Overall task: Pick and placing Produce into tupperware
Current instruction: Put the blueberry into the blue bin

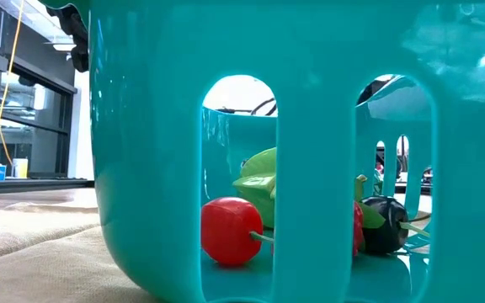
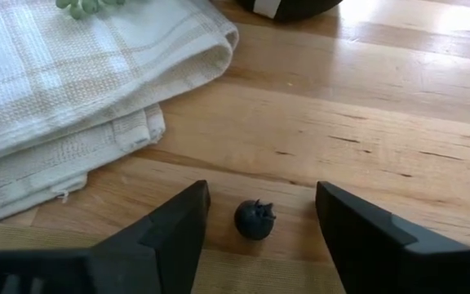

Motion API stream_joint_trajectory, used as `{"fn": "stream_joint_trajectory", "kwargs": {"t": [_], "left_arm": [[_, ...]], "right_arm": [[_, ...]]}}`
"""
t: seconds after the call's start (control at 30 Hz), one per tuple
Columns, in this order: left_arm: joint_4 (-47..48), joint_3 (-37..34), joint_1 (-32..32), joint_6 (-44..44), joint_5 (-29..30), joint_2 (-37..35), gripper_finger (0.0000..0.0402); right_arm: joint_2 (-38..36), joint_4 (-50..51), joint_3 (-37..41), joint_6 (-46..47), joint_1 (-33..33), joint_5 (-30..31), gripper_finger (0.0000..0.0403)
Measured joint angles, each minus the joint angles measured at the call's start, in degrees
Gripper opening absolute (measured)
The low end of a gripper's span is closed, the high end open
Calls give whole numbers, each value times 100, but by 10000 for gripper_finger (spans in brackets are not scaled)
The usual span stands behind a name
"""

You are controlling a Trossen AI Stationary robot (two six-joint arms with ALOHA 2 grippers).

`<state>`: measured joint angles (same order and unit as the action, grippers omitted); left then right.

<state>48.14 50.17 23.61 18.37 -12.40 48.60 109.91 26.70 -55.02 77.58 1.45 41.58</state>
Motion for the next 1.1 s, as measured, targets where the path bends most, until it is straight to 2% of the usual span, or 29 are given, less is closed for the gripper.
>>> {"fn": "stream_joint_trajectory", "kwargs": {"t": [0.23, 0.6, 1.1], "left_arm": [[0, 0, 0, -2, -2, 0, 3], [0, 0, 1, -4, -4, 0, 3], [2, 0, 0, -7, -4, 0, 3]], "right_arm": [[0, -22, 0, -19, 7, -26, 184], [0, -25, -4, -5, 7, -72, 178], [0, 13, -4, 150, 20, -119, 144]]}}
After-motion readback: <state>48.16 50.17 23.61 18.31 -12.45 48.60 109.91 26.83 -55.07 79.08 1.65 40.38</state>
